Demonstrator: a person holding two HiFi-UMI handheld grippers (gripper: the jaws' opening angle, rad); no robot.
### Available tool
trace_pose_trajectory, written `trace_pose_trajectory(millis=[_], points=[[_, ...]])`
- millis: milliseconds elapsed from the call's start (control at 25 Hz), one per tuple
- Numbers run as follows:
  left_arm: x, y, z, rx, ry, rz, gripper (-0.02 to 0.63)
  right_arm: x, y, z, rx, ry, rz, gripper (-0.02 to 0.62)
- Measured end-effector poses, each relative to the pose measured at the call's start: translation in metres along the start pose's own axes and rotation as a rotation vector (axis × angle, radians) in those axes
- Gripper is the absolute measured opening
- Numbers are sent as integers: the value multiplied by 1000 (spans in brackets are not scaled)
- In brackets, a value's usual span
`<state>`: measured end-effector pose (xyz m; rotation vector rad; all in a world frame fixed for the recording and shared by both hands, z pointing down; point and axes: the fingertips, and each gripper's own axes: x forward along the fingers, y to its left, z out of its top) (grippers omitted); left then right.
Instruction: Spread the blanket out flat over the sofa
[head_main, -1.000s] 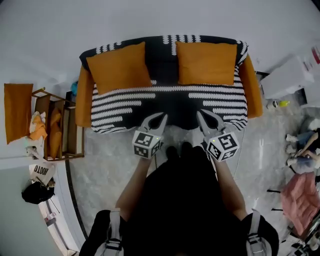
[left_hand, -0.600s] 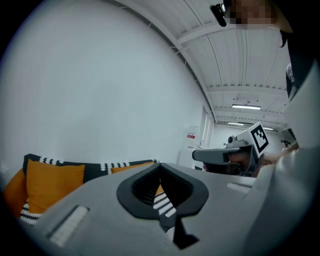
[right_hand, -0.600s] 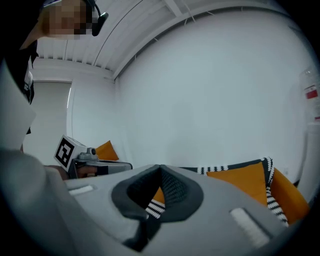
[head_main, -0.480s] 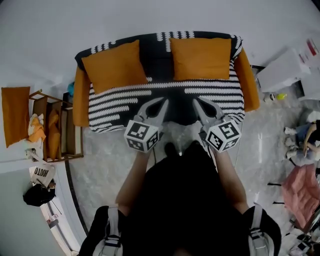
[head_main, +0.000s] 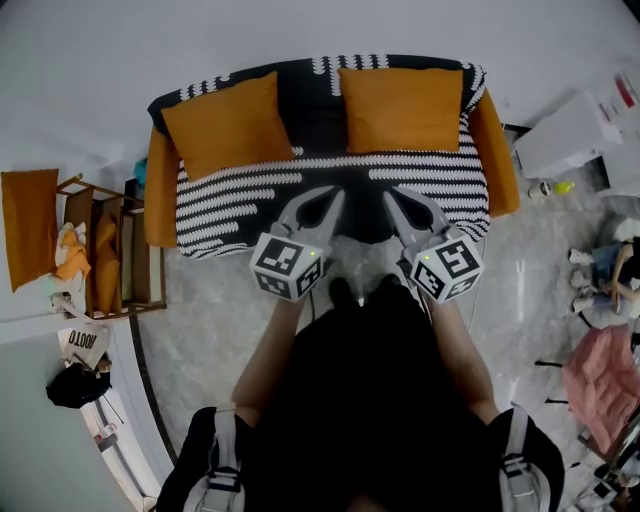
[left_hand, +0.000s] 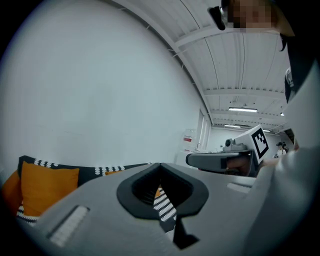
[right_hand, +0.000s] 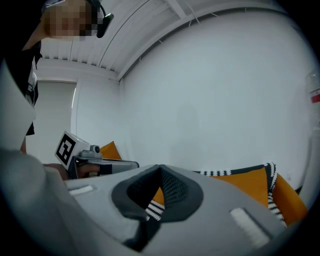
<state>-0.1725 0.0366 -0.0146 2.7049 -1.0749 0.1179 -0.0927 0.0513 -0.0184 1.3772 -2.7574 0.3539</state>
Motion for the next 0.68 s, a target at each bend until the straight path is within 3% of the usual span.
trace_pose_trajectory(millis=[680], points=[[-5,-6,0,19,9,-9,11,-2,6,-2,-25,12,-1,0]])
